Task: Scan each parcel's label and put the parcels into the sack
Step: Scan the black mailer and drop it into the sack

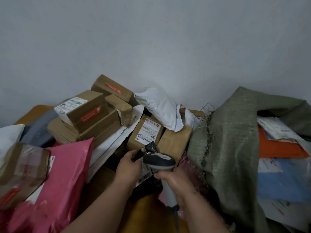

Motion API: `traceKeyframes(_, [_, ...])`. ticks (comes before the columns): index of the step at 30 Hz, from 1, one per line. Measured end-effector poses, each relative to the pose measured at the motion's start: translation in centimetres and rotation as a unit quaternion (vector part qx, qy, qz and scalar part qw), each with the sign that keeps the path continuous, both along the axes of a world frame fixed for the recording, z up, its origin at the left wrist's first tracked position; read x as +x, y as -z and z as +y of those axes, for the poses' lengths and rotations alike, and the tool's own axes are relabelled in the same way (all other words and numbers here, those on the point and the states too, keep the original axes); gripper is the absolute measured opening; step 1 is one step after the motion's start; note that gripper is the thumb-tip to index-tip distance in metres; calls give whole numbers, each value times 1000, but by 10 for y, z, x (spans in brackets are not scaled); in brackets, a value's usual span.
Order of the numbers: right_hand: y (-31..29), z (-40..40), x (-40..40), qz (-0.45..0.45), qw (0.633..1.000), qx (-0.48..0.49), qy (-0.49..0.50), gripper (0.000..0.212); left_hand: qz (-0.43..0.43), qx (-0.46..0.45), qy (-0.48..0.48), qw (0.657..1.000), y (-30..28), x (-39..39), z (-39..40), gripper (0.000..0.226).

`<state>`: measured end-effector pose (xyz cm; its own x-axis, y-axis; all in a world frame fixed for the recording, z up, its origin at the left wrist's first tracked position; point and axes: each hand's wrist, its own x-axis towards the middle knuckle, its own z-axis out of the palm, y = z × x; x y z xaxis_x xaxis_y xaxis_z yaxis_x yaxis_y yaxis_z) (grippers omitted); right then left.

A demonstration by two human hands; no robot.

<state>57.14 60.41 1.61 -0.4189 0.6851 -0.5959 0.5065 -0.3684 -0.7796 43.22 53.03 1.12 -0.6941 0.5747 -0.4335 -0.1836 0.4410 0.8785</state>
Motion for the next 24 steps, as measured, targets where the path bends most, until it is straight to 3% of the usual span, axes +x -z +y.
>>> traceKeyframes(4, [-16, 0, 11, 53, 996, 27, 62, 44, 40, 26, 15, 999, -13, -2, -4, 47])
traceKeyframes(9, [-57, 12, 48, 141, 986, 76, 37, 41, 177, 19, 60, 982, -34, 9, -15, 53])
traceKeyframes(12, [-74, 9, 71, 185, 979, 84, 16, 38, 210, 13, 104, 972, -54, 24, -25, 59])
traceKeyframes(15, [-84, -2, 94, 206, 974, 88, 23, 40, 154, -30, 144, 977, -74, 47, -42, 55])
traceKeyframes(18, [-92, -20, 121, 217, 971, 88, 56, 33, 61, -26, 152, 986, -83, 78, -67, 30])
traceKeyframes(21, [-95, -42, 156, 209, 968, 106, 92, 17, 1, 11, 98, 995, -86, 111, -92, 11])
traceKeyframes(24, [-94, -70, 192, 200, 964, 140, 103, 18, -44, 66, 9, 997, -88, 140, -116, 9])
